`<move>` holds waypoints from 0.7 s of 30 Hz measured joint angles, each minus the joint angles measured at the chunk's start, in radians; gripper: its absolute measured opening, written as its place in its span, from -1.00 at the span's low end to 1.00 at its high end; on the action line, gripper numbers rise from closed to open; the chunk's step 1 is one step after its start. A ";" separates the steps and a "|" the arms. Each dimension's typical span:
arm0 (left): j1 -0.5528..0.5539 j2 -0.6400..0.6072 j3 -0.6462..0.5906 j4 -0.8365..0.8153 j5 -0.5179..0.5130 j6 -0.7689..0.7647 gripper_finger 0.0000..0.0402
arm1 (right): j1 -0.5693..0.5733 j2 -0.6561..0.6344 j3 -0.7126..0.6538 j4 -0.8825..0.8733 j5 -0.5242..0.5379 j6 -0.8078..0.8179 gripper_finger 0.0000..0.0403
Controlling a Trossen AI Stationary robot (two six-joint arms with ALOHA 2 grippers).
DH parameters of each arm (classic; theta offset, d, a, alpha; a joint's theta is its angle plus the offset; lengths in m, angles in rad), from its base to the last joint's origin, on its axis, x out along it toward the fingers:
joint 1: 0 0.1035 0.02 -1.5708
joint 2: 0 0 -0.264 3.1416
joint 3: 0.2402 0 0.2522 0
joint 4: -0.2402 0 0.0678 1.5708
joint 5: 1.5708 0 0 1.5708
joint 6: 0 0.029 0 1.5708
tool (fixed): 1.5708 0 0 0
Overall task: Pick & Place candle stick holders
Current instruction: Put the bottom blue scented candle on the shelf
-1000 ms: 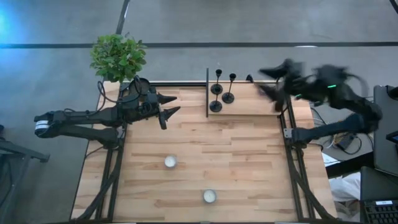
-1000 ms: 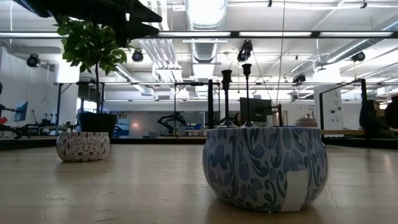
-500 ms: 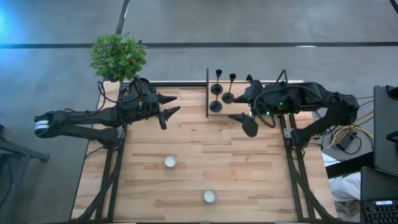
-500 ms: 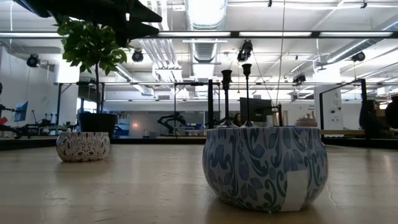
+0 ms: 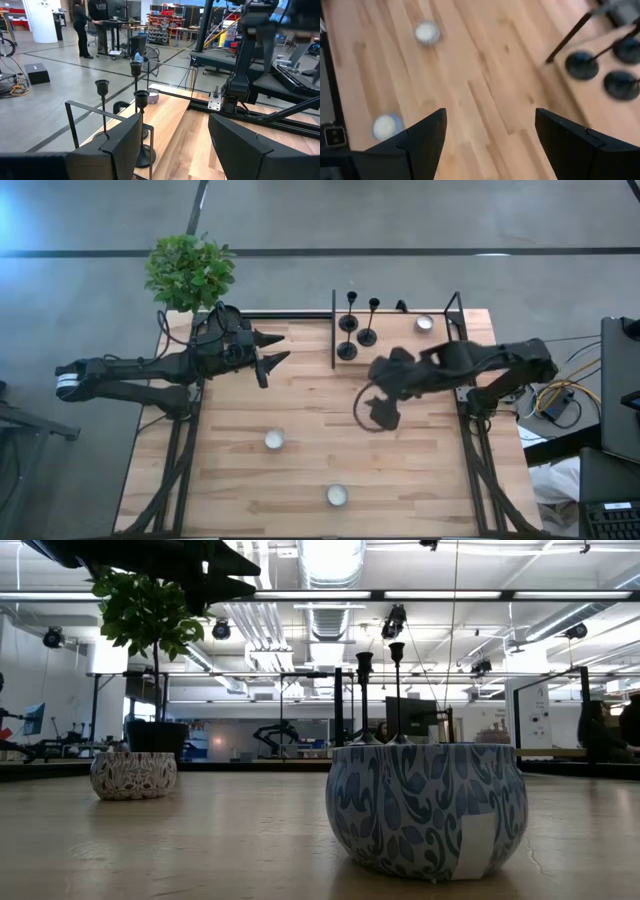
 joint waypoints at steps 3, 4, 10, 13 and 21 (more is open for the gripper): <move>0.000 0.000 0.000 0.000 0.000 0.000 0.18 | 0.018 0.026 -0.039 0.003 -0.039 0.039 0.45; 0.000 0.000 0.000 0.000 0.000 0.000 0.18 | 0.023 0.040 -0.051 0.003 -0.058 0.045 0.45; 0.000 0.000 0.000 0.000 0.000 0.000 0.18 | 0.063 0.145 -0.079 0.008 -0.194 -0.014 0.48; 0.000 0.000 0.000 0.000 0.000 0.000 0.18 | 0.091 0.207 -0.076 0.009 -0.225 -0.076 0.49; 0.000 0.000 0.000 0.000 0.000 0.000 0.18 | 0.147 0.319 -0.066 0.136 -0.226 -0.130 0.51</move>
